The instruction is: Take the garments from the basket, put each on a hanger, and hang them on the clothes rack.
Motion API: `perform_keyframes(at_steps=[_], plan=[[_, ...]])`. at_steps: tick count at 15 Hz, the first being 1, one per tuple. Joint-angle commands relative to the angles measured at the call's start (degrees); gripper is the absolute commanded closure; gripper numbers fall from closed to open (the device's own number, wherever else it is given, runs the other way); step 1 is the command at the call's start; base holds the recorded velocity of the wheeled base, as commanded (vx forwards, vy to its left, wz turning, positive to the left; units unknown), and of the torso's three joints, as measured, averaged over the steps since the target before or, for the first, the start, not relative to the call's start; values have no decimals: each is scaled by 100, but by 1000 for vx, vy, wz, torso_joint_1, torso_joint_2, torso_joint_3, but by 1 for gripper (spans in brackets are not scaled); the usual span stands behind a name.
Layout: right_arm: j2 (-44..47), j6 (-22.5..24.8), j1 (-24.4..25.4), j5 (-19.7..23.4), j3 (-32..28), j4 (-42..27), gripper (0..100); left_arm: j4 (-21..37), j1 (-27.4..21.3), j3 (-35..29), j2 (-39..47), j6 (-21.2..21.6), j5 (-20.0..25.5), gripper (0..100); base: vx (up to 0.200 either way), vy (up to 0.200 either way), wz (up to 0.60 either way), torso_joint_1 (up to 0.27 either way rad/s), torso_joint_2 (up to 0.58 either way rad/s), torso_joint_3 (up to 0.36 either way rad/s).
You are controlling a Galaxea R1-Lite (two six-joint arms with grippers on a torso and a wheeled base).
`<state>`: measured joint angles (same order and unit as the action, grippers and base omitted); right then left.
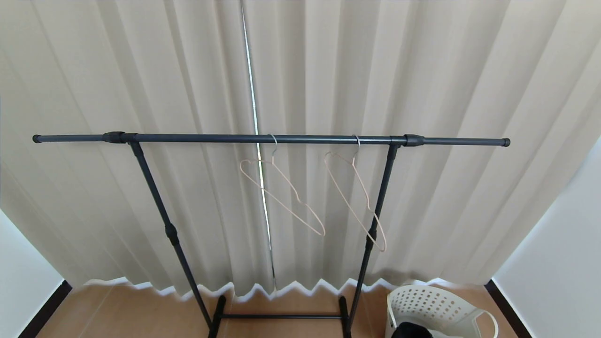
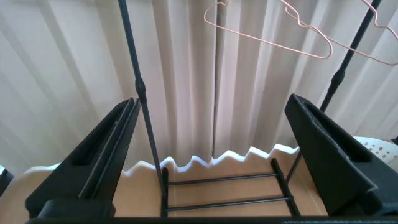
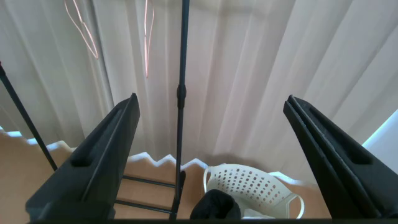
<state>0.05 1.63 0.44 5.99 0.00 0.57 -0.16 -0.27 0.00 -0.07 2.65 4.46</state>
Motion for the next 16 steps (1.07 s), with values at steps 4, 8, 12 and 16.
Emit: perform_keyframes(at_steps=[4, 8, 12, 16], plan=[[-5, 4, 0, -1, 0, 4, 0, -2, 0, 0, 7, -1, 2, 0, 0, 0, 0, 0, 0, 0], [-5, 4, 0, -1, 0, 4, 0, -2, 0, 0, 7, -1, -7, 0, 0, 0, 0, 0, 0, 0], [-5, 4, 0, -1, 0, 4, 0, -2, 0, 0, 7, -1, -7, 0, 0, 0, 0, 0, 0, 0], [4, 4, 0, 8, 0, 4, 0, -2, 0, 0, 7, -1, -7, 0, 0, 0, 0, 0, 0, 0]])
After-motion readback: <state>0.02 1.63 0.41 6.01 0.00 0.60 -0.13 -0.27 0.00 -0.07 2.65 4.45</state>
